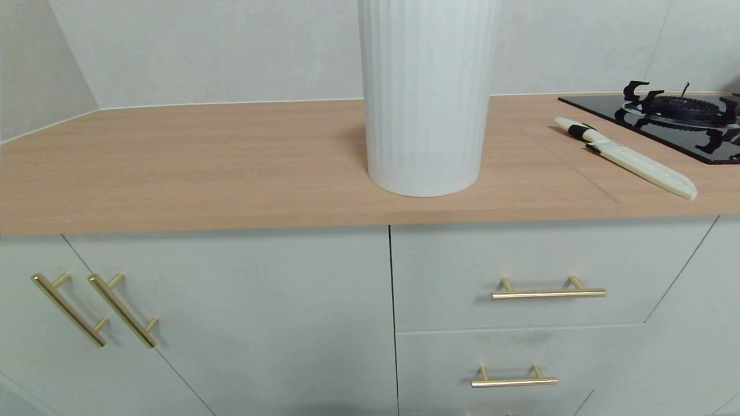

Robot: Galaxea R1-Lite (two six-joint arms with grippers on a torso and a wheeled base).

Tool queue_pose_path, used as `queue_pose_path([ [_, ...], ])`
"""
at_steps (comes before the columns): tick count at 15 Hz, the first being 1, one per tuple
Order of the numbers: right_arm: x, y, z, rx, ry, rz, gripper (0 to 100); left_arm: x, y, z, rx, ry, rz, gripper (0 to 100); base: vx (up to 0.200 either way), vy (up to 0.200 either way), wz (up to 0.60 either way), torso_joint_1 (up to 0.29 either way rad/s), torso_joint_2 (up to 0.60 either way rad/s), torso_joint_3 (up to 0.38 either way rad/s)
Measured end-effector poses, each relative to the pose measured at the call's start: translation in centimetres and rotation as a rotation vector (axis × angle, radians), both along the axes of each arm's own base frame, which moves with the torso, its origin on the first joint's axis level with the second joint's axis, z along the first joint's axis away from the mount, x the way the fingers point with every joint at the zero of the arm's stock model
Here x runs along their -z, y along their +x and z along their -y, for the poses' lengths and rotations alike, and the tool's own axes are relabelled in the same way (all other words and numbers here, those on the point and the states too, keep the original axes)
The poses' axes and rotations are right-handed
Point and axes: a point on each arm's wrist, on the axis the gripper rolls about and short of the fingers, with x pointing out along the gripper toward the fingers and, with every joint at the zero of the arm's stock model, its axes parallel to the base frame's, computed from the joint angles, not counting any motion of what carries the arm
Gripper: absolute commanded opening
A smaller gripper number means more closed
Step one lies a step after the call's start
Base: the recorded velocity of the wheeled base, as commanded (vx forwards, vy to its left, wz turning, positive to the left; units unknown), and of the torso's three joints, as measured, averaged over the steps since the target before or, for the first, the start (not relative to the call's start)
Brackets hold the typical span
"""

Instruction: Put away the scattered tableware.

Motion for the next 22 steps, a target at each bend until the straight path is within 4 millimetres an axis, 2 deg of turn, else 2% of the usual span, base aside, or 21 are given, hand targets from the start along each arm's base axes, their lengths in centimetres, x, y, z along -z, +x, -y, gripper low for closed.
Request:
queue_pose_path([
  [8, 0.00, 0.00, 0.00, 0.000, 0.000, 0.000, 100, -0.01, 0.00, 0.00, 0.001, -0.001, 0.000, 100, 0.000, 0.000, 0.00, 0.003, -0.01, -0.008],
  [12, 0.00, 0.00, 0.00, 0.000, 0.000, 0.000, 100, 0.01, 0.00, 0.00, 0.000, -0.001, 0.000, 100, 0.000, 0.000, 0.00, 0.083, -0.26, -0.278],
  [22, 0.00, 0.00, 0.00, -0.001, -0.001, 0.000, 100, 0.00, 0.00, 0.00, 0.001, -0.002, 0.000, 100, 0.000, 0.000, 0.00, 0.157, -0.50, -0.300],
])
